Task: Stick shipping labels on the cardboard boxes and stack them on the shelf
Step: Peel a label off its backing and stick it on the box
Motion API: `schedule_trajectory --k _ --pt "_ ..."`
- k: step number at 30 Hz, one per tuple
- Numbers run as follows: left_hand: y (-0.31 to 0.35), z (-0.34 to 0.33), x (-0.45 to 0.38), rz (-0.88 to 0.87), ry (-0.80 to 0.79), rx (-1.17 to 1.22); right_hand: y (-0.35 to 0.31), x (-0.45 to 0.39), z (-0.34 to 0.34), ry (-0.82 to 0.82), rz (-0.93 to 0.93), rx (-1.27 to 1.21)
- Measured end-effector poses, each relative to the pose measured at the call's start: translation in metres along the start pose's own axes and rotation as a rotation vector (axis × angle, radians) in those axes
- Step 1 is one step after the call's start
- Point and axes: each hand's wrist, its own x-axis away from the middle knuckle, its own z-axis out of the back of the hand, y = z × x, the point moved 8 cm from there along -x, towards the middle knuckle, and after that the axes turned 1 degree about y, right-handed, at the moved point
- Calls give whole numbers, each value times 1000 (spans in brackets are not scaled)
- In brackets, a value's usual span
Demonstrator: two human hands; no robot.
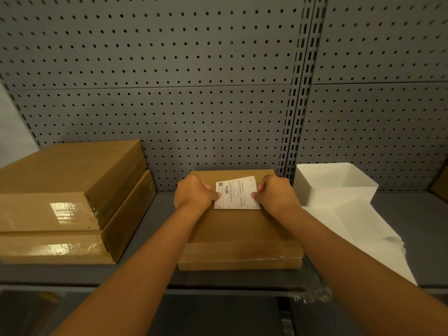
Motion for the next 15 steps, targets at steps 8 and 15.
schedule_trajectory --k 8,15 --pt "12 0 8 -206 -26 30 -7 10 17 139 115 -147" --pt "30 -25 33 -506 -152 -168 -39 35 -8 -73 384 33"
